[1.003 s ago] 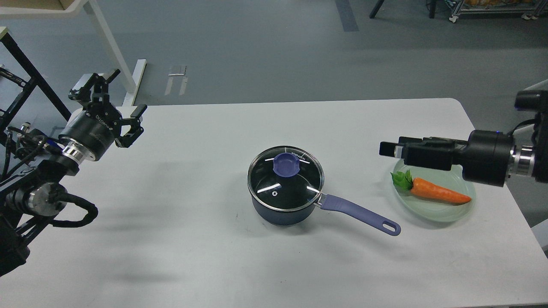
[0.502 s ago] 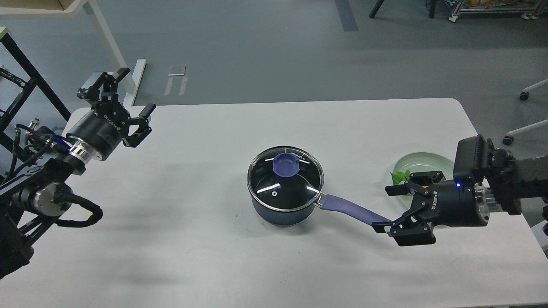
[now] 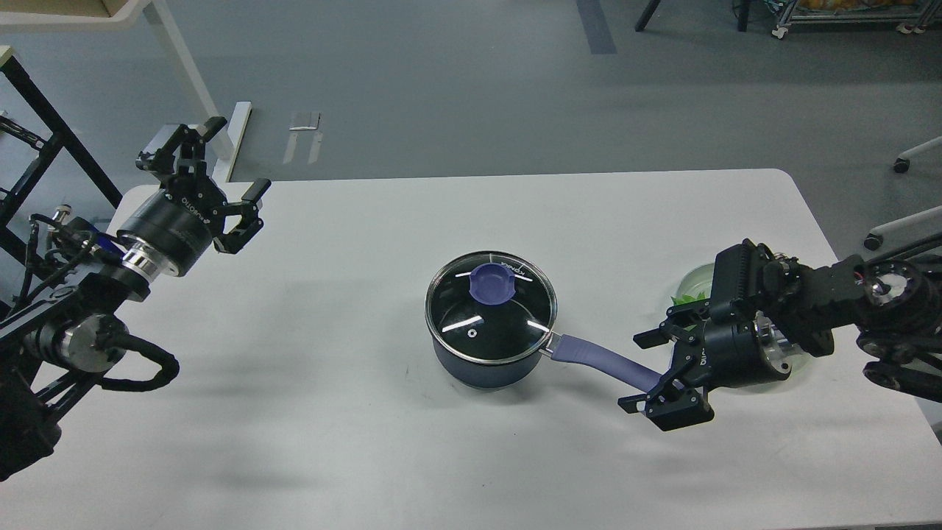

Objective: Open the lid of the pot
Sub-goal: 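Lower the right gripper and grasp the purple pan handle, then reach the left gripper over the pan and grasp the purple lid knob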

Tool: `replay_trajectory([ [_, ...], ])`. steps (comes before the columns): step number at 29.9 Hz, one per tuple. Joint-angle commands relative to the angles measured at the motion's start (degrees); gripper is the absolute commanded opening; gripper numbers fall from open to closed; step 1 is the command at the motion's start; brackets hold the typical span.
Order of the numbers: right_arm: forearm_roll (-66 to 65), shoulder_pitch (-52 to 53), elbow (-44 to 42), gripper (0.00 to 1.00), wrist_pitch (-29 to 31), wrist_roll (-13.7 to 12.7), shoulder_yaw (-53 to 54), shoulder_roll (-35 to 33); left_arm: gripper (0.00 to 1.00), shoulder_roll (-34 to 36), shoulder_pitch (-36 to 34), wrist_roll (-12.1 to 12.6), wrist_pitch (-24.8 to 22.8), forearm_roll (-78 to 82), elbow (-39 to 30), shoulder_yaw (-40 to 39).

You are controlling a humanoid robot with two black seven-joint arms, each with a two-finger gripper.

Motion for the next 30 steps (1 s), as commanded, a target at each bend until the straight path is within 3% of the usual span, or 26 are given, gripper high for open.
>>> replay_trajectory([
  [1, 0.12, -0.05, -0.84, 0.94, -0.19, 0.01, -0.39, 0.65, 0.99, -0.09, 0.01, 0.0, 0.05, 0.0, -0.45, 0.0],
  [6, 0.2, -0.05, -0.67, 0.79, -0.28, 0.01, -0.48, 0.3, 0.99, -1.14, 0.01, 0.0, 0.4, 0.0, -1.24, 0.0],
  [10, 0.29, -0.05, -0.66, 0.57, -0.63, 0.01, -1.0, 0.12, 0.99, -1.84, 0.01, 0.0, 0.4, 0.0, -1.33, 0.08],
  [22, 0.2, -0.05, -0.84, 0.44, -2.22, 0.01, -1.27, 0.03, 0.99, -1.93, -0.08, 0.0, 0.23, 0.7, -1.33, 0.17],
  [30, 0.12, -0.05, -1.37, 0.35, -2.3, 0.01, -1.27, 0.03, 0.99, -2.11, -1.57, -0.09, -0.57, 14.58, -3.79, 0.08],
])
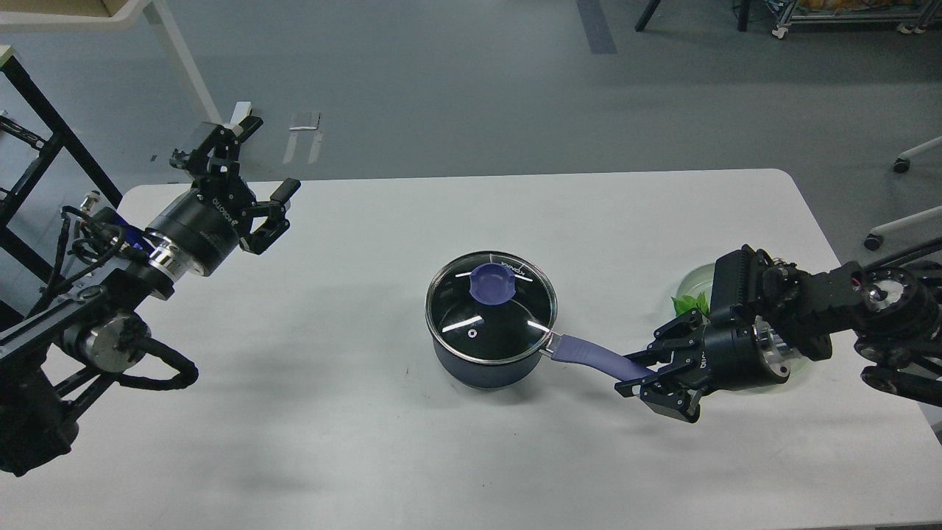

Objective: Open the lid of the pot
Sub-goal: 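Reach the left gripper over the pan and grasp the purple lid knob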

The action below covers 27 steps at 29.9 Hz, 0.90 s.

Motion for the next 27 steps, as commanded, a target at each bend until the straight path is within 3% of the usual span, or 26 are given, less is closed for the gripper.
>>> replay_trajectory([
  [1, 0.0, 0.05, -0.39, 0.35, -0.02, 0.0, 0.01, 0.0, 0.99, -0.03, -0.92, -0.01, -0.05, 5.46, -1.87, 0.0],
  [9, 0.09, 0.05, -0.39, 0.31, -0.02, 0.0, 0.01, 0.0, 0.99, -0.12, -6.98, -0.97, -1.19, 25.46, -3.28, 0.79],
  [12, 0.09, 0.05, -0.39, 0.31, -0.02, 0.0, 0.01, 0.0, 0.99, -0.21, -9.62, -5.59, -1.2, 41.11, -6.18, 0.88],
  [17, 0.09, 0.05, -0.39, 0.31, -0.02, 0.0, 0.01, 0.0, 0.99, -1.61, -15.51, -5.59, 0.03, 65.11, -11.98, 7.72],
  [21, 0.09, 0.05, -0.39, 0.32, -0.02, 0.0, 0.01, 0.0, 0.99, -1.79, -20.25, -5.59, 6.87, 79.96, -13.39, 17.2],
  [24, 0.09, 0.05, -0.39, 0.32, -0.02, 0.0, 0.01, 0.0, 0.99, -4.24, -25.17, -5.59, 13.99, 86.67, -11.73, 25.73],
  [27, 0.09, 0.05, -0.39, 0.32, -0.02, 0.0, 0.01, 0.0, 0.99, -8.28, -27.56, -5.59, 16.91, 89.48, -7.69, 30.58],
])
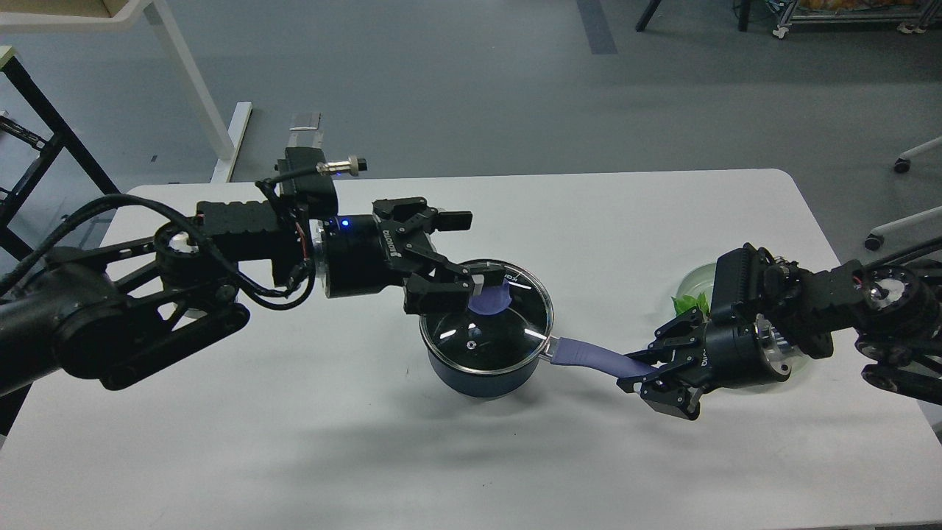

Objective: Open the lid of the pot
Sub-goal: 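Reach the left gripper over the pan and grasp the purple lid knob, then lift the glass lid off the pan with the left gripper, moving it aside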

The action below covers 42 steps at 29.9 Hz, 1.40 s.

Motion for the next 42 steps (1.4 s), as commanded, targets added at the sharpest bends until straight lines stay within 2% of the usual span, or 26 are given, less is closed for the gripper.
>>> replay_trajectory([
  [1, 0.08, 0.01, 0.0, 0.32, 0.0, -0.01, 0.01, 0.0, 0.99, -4.42, -2.21, 0.03, 3.02, 4.41, 3.93, 4.47],
  [8, 0.17, 0.18, 0.0, 0.32, 0.0, -0.01, 0.01, 0.08, 0.99, -11.45, -2.13, 0.03, 4.42, 14.79, 12.53, 4.74],
  [14, 0.17, 0.18, 0.0, 0.32, 0.0, -0.01, 0.01, 0.08, 0.99, -12.87, -2.04, 0.03, 5.22, 14.7, 16.23, 4.82],
  [29, 0.35, 0.18, 0.0, 0.33, 0.0, -0.01, 0.09, 0.26, 0.99, -12.78, 0.25, 0.03, 4.69, 13.91, 17.38, 5.0],
  [33, 0.35, 0.09, 0.0, 0.33, 0.0, -0.01, 0.09, 0.17, 0.96, -12.69, 0.25, 0.03, 4.69, 13.91, 17.38, 5.09],
  [35, 0.35, 0.09, 0.0, 0.33, 0.0, -0.01, 0.09, 0.17, 0.93, -12.69, 0.77, 0.03, 4.69, 13.83, 17.38, 5.09],
  [38, 0.43, 0.09, 0.0, 0.33, 0.0, -0.01, 0.09, 0.09, 0.76, -12.69, 1.04, 0.03, 4.69, 13.83, 17.38, 5.09],
  [42, 0.43, 0.09, 0.0, 0.33, 0.0, -0.01, 0.09, 0.08, 0.59, -12.69, 0.95, 0.03, 4.87, 13.82, 17.38, 5.0],
])
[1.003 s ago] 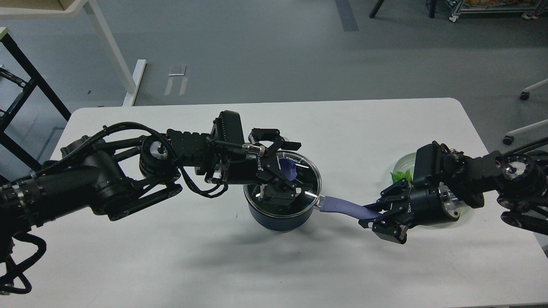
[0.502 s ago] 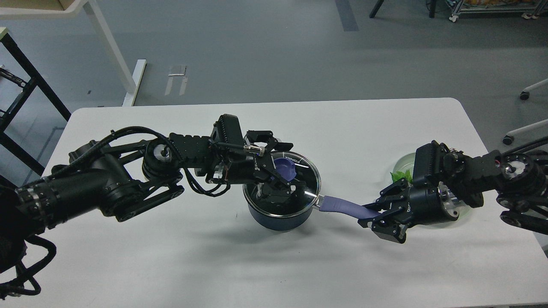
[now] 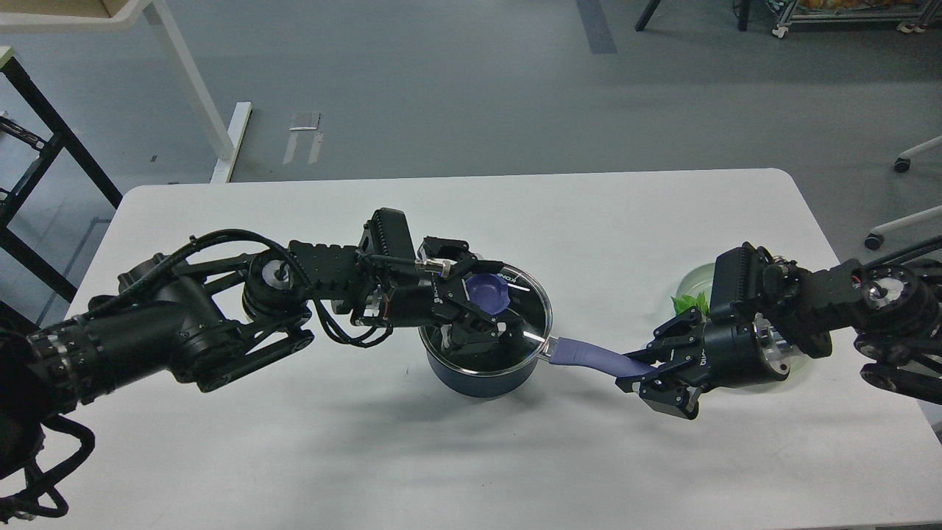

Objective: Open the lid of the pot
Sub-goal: 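Lift the glass lid off the pan with the left gripper, moving it aside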

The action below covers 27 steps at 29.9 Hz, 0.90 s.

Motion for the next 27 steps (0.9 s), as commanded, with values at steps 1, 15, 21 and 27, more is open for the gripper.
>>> replay_trajectory([
  [1, 0.05, 0.02, -0.01, 0.33, 0.0, -0.03, 0.0, 0.0, 0.53, -0.06, -0.04, -0.04, 0.27, 0.03, -0.03, -0.02],
  [15, 0.75, 0.02, -0.01, 0.34, -0.18, -0.03, -0.09, -0.18, 0.33, 5.12, -3.37, -0.04, 0.36, -2.69, -3.98, -0.28],
  [21, 0.75, 0.02, -0.01, 0.34, 0.0, -0.03, 0.0, -0.35, 0.34, 14.08, -4.17, -0.04, 0.97, -5.33, -8.02, -0.46],
  [27, 0.75, 0.1, -0.01, 0.34, -0.18, -0.03, 0.0, -0.35, 0.34, 25.59, -3.2, -0.04, 6.33, -6.12, -10.4, -0.02],
])
